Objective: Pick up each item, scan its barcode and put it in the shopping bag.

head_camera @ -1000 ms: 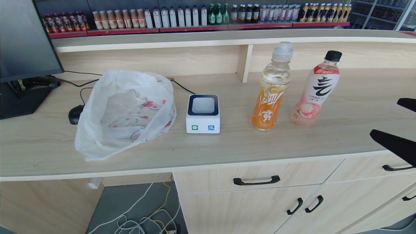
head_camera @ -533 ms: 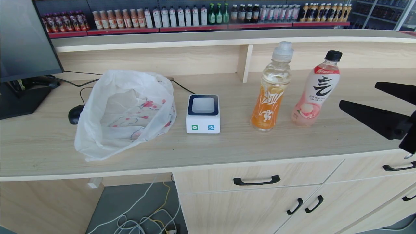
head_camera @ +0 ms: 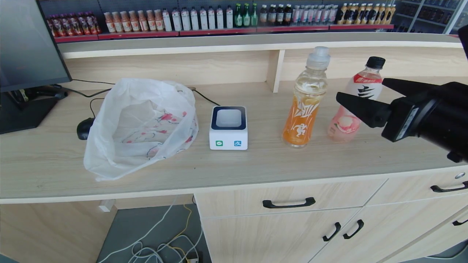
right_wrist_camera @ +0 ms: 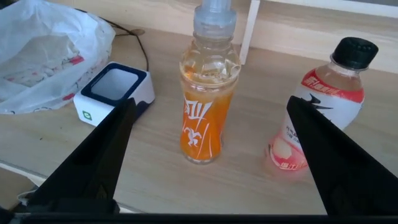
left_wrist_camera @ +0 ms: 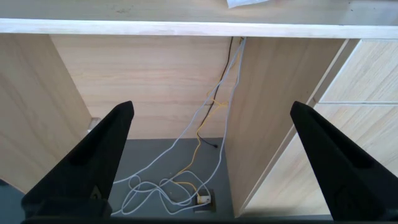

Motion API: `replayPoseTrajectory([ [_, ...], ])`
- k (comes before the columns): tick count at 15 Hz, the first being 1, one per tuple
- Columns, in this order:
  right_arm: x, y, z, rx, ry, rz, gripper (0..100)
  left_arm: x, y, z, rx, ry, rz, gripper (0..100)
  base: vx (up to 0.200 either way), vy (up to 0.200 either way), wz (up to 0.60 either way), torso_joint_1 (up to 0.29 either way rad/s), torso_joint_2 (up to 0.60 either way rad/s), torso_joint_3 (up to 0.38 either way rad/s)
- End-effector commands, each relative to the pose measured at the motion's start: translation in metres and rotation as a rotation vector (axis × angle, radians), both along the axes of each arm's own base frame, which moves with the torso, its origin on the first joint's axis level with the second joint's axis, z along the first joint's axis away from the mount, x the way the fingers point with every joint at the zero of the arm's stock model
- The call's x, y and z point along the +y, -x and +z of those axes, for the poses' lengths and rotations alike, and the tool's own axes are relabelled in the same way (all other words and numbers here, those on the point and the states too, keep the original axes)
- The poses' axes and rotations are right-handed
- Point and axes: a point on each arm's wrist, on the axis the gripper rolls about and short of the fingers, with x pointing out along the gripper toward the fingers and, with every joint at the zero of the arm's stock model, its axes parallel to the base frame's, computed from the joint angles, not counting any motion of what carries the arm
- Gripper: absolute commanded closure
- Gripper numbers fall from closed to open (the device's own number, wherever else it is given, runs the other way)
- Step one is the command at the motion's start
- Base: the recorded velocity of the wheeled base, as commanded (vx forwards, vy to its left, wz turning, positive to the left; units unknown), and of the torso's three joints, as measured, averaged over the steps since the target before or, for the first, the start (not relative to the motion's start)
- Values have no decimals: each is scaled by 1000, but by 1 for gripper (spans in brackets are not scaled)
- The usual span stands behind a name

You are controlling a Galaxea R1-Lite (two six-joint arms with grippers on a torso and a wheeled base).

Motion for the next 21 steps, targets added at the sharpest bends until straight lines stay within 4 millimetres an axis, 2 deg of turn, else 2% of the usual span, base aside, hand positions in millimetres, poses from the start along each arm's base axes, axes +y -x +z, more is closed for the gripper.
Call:
replayPoseTrajectory([
  [1,18,-14,-11,24,8,-1,0,0,0,0,0,0,0,0,0,0,0,0,0,0],
  [6,40,-46,-24,-65,-66,-40,0,0,0,0,0,0,0,0,0,0,0,0,0,0],
  [9,47,-57,-30,-76,-94,-62,0,0,0,0,0,0,0,0,0,0,0,0,0,0],
  [13,51,-63,-36,-77,-97,-68,0,0,0,0,0,0,0,0,0,0,0,0,0,0],
  [16,56,-77,-46,-108,-130,-119,0,0,0,0,-1,0,0,0,0,0,0,0,0,0],
  [21,52,-91,-56,-122,-136,-154,0,0,0,0,-1,0,0,0,0,0,0,0,0,0],
])
